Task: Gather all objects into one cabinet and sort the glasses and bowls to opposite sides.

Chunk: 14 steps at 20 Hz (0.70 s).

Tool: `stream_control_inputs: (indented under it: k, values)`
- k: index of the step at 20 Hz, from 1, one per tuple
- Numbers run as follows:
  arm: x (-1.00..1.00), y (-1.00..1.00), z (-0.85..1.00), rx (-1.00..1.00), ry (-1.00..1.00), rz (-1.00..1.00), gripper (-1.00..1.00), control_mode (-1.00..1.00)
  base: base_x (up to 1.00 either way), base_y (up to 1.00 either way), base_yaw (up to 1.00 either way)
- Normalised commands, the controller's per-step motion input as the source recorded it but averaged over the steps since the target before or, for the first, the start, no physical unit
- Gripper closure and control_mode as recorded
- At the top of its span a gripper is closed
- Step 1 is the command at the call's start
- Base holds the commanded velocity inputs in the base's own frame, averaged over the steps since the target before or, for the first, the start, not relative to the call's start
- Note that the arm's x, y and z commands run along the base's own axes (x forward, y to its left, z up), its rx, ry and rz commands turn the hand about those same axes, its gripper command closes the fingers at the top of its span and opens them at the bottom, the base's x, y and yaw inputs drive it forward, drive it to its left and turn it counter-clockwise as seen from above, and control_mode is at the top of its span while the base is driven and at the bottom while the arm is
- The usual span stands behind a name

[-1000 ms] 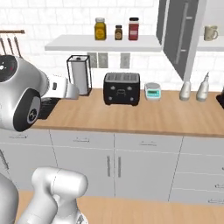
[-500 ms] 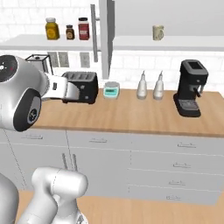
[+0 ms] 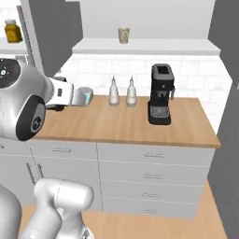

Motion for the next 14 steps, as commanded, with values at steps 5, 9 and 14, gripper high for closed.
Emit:
stream_control_inputs:
  k: [5, 9, 14]
  values:
    - [0.0, 0.0, 0.0, 0.0, 0.0, 0.0, -1.0, 1.0, 0.62, -0.41, 0.12]
    - [0.0, 0.0, 0.0, 0.0, 0.0, 0.0, -1.0, 1.0, 0.59, -0.28, 0.15]
    - [0.0, 0.0, 0.0, 0.0, 0.0, 0.0, -1.0, 1.0, 0.63, -0.32, 0.16]
